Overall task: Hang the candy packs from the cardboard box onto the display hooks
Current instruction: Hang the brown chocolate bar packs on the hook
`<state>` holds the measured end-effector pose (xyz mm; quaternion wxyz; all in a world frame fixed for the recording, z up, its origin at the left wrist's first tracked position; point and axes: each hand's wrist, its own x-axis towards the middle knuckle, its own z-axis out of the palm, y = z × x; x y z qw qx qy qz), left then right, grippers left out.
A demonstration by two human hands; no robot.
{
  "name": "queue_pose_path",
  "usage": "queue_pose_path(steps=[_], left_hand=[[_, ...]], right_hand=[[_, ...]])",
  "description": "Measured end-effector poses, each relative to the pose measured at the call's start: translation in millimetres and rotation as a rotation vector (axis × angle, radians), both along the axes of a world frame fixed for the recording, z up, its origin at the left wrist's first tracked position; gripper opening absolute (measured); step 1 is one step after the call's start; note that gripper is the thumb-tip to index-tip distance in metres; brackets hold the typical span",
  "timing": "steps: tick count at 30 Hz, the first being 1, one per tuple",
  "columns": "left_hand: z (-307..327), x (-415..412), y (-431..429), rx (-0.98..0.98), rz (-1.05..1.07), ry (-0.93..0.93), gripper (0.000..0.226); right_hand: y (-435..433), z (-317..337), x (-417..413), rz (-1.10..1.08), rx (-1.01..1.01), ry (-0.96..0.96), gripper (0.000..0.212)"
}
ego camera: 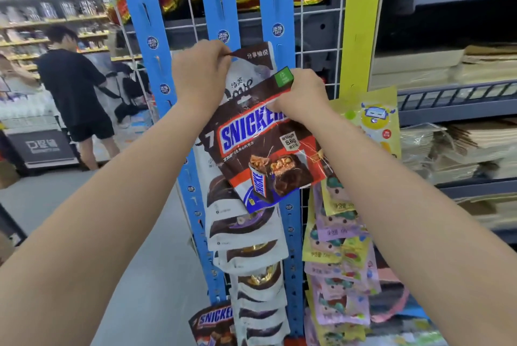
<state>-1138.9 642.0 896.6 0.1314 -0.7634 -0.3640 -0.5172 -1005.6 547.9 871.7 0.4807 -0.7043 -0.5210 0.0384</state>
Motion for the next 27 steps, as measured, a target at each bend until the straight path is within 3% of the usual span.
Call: queue_pose_path(steps=[6, 10, 15, 20, 22, 25, 27], left_hand=[[5.8, 3.7, 10.3, -0.081, -0.155, -0.168, 0.02], [26.6, 2.3, 18.5, -0.321, -0.213, -0.22, 0.005], [41.8, -1.4, 23.7, -0.529, -0.211, -0.209, 0.027], [41.6, -1.1, 22.7, -0.524, -0.211, -0.157, 0.023], [41.2, 0.0, 20.4, -0.5, -0.17, -0.133, 0.013], [39.3, 2.6, 15.4, -0.478, -0.091, -0.12, 0.021], [34.5, 5.4, 11.7, -0.431, -0.021, -0.122, 0.011]], right_hand=[[9.4, 16.9, -5.7, -0.015, -0.011, -0.049, 0.032], [12.6, 22.5, -5.6, -0.015, 0.008, -0.03, 0.031], [17.3, 19.2, -3.4, -0.009, 0.018, 0.077, 0.03], [18.0, 23.1, 0.6, -0.017, -0.017, 0.159, 0.029], [16.8, 29.5, 0.3, -0.008, -0.05, 0.19, 0.032], [12.1, 39.5, -1.8, 0.014, -0.109, 0.261, 0.042], [10.8, 41.6, -1.8, 0.042, -0.123, 0.325, 0.045]])
